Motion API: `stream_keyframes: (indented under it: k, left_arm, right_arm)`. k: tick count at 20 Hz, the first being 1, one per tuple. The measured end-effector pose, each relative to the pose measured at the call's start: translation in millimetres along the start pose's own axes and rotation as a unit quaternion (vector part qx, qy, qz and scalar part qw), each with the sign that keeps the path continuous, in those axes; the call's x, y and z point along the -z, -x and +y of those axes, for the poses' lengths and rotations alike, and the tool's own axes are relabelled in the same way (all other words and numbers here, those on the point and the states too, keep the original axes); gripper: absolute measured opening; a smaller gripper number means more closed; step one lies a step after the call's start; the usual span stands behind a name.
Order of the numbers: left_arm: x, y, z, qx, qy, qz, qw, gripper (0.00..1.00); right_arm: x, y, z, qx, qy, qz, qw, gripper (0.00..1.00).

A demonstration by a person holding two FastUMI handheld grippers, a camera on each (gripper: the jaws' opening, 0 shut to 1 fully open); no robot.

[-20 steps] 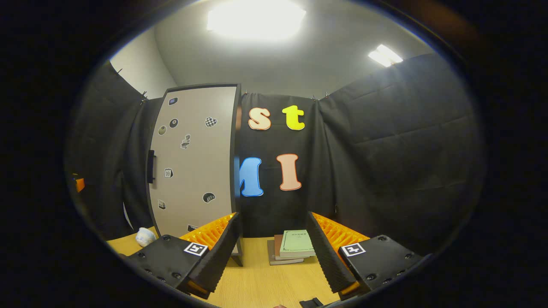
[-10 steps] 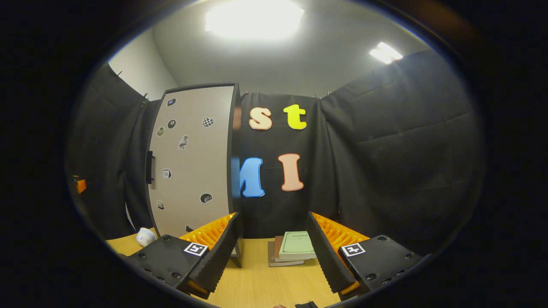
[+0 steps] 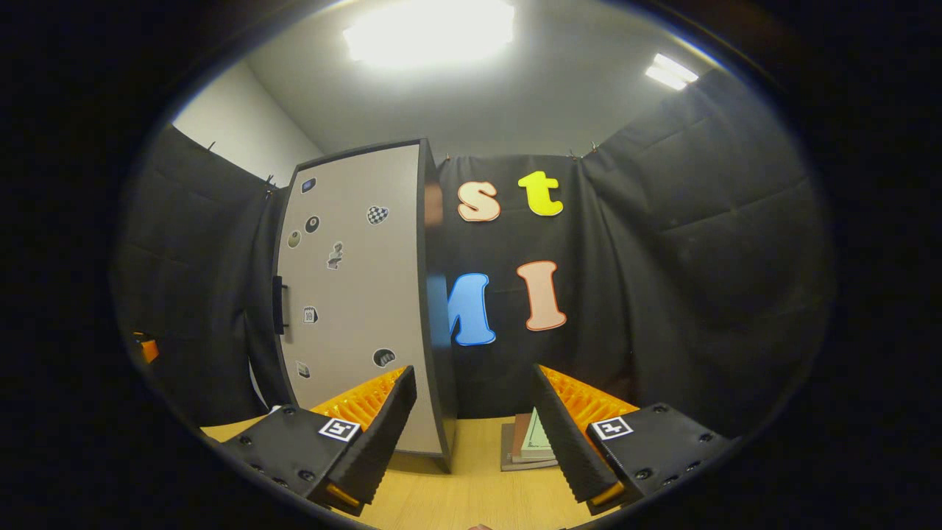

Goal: Open the cabinet door with the right hand, grasp the bottle in the cabinet with the left hand and place it on the coaster, then close the cabinet door with the right hand.

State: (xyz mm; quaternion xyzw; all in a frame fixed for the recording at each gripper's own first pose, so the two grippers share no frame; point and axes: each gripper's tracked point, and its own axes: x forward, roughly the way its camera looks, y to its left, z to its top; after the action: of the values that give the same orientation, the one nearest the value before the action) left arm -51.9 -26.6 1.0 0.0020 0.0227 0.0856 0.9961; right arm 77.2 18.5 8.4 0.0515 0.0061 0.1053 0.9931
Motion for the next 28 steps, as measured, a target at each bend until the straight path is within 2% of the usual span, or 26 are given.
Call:
stream_keyframes:
  k: [2,3,4,10,11,13,14,15,16,20,21,28]
  left_arm:
    - [-0.8,-2.8,10.8,-0.011,-0.007,-0.002,1.0,0.84]
    - [-1.2,-5.4,16.5,-0.014,-0.009,-0.004,1.0,0.84]
    - [-1.5,-8.3,22.0,-0.016,-0.01,-0.006,1.0,0.84]
    - [5.6,-41.6,62.9,-0.029,0.003,-0.009,1.0,0.83]
    - [7.8,-48.0,70.8,-0.032,0.003,-0.007,0.999,0.83]
    - [11.5,-58.9,88.3,-0.038,0.001,-0.006,0.999,0.83]
    - [13.4,-62.7,97.5,-0.042,0.001,-0.007,0.999,0.83]
    - [15.6,-67.2,106.2,-0.045,0.0,-0.007,0.999,0.83]
    - [17.5,-71.3,114.4,-0.05,-0.002,-0.008,0.999,0.83]
    - [31.1,-84.1,143.1,-0.064,-0.008,0.0,0.998,0.85]
    - [33.8,-89.2,150.4,-0.068,-0.009,0.003,0.998,0.84]
    - [47.1,-110.2,197.4,-0.09,-0.024,0.009,0.996,0.83]
  right_arm:
    - [-2.8,-14.7,20.4,-0.016,-0.001,-0.005,1.0,0.98]
    - [-5.4,-22.2,32.6,-0.025,-0.001,-0.006,1.0,0.94]
    - [-7.2,-28.7,44.9,-0.032,-0.002,-0.007,0.999,0.98]
    - [-24.2,-62.6,127.4,-0.071,0.003,-0.014,0.997,0.98]
    - [-26.4,-66.8,141.2,-0.076,0.006,-0.014,0.997,0.94]
    - [-30.1,-77.6,168.6,-0.089,0.005,-0.015,0.996,0.94]
    - [-32.3,-82.7,182.8,-0.095,0.004,-0.016,0.995,0.98]
    - [-33.7,-87.9,196.5,-0.101,0.004,-0.016,0.995,0.98]
    - [-34.5,-94.1,209.1,-0.105,0.004,-0.016,0.994,0.94]
    - [-39.1,-118.2,260.7,-0.124,0.004,-0.021,0.992,0.94]
    - [-38.0,-124.3,273.4,-0.128,0.004,-0.021,0.992,0.98]
    - [-28.9,-166.8,344.0,-0.145,-0.02,-0.014,0.989,0.98]
